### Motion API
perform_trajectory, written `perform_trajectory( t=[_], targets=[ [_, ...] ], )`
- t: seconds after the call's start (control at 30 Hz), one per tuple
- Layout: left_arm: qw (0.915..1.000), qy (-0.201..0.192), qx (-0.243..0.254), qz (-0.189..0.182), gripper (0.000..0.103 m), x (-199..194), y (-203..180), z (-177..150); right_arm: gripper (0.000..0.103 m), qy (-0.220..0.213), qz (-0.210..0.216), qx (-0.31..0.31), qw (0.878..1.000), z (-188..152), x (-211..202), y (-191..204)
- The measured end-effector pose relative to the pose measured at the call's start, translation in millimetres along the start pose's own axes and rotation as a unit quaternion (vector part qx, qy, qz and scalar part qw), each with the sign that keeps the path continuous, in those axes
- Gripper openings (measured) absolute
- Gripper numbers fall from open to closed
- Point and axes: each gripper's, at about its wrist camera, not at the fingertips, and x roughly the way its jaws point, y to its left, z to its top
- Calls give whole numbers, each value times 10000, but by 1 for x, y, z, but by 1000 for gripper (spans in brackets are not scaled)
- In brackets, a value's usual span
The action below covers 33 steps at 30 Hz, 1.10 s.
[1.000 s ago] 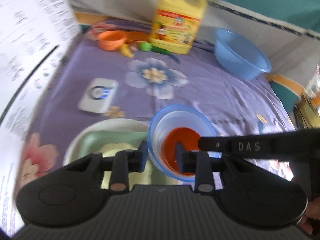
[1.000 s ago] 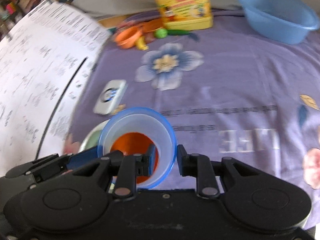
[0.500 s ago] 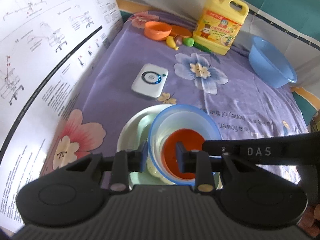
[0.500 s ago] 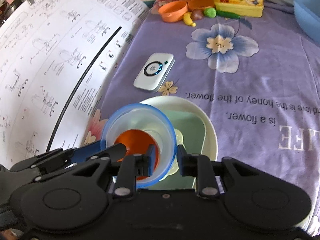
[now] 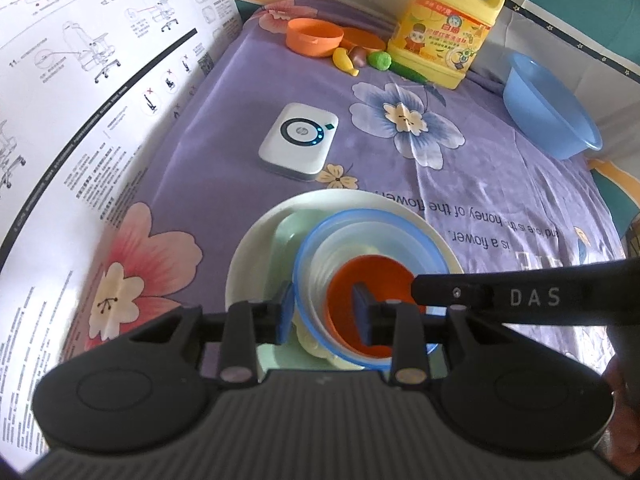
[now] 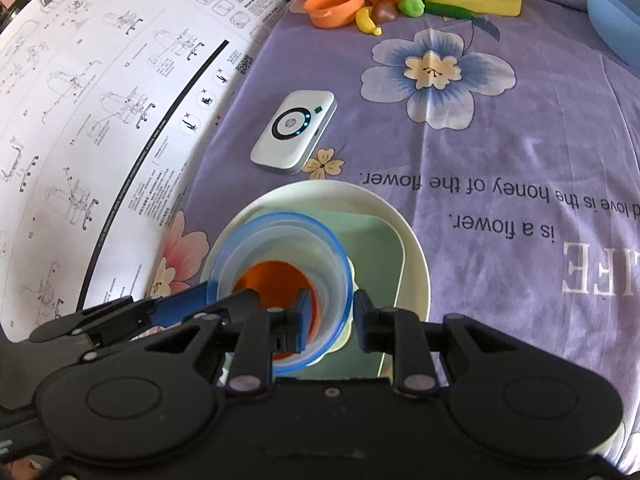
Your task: Organize plates and bowls
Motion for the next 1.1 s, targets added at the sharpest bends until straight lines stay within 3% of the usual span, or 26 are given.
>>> perform_trajectory(
  t=[0.33,0.4,0.47,0.5,0.57,0.6,0.63,0.67,0.73,1.1],
  targets=[
    [10000,-3,84,35,35,1,-3,-1,25,-74,31,44,10000,-1,-1,-3],
    [9999,-65,112,49,38,-1,-4,-1,25,-145,20,15,9999,-2,-5,-3],
    [9997,-140,146,98,51,-6,-4,-2,26,-263,-12,-23,9997,-3,-11,-3],
    [9995,-197,174,147,59,-8,-5,-2,30,-332,-24,-35,9994,-3,-15,-4],
    [9988,-410,205,157,84,-17,-5,-4,54,-487,-15,-69,9988,-4,-25,-6],
    [9981,-555,228,161,89,-24,-6,-5,74,-600,-16,-107,9981,-5,-31,-7],
    [9971,-687,256,189,98,-30,-6,-6,85,-768,-39,-180,9969,-8,-39,-8],
    [9959,-824,285,235,103,-36,-7,-7,89,-933,-62,-276,9952,-11,-47,-8],
    [9927,-1107,338,344,103,-49,-7,-8,100,-1151,-97,-424,9924,-16,-61,-11],
    [9851,-1660,422,147,103,-93,-3,-26,103,-1804,-295,-761,9802,-58,-107,-29]
  ],
)
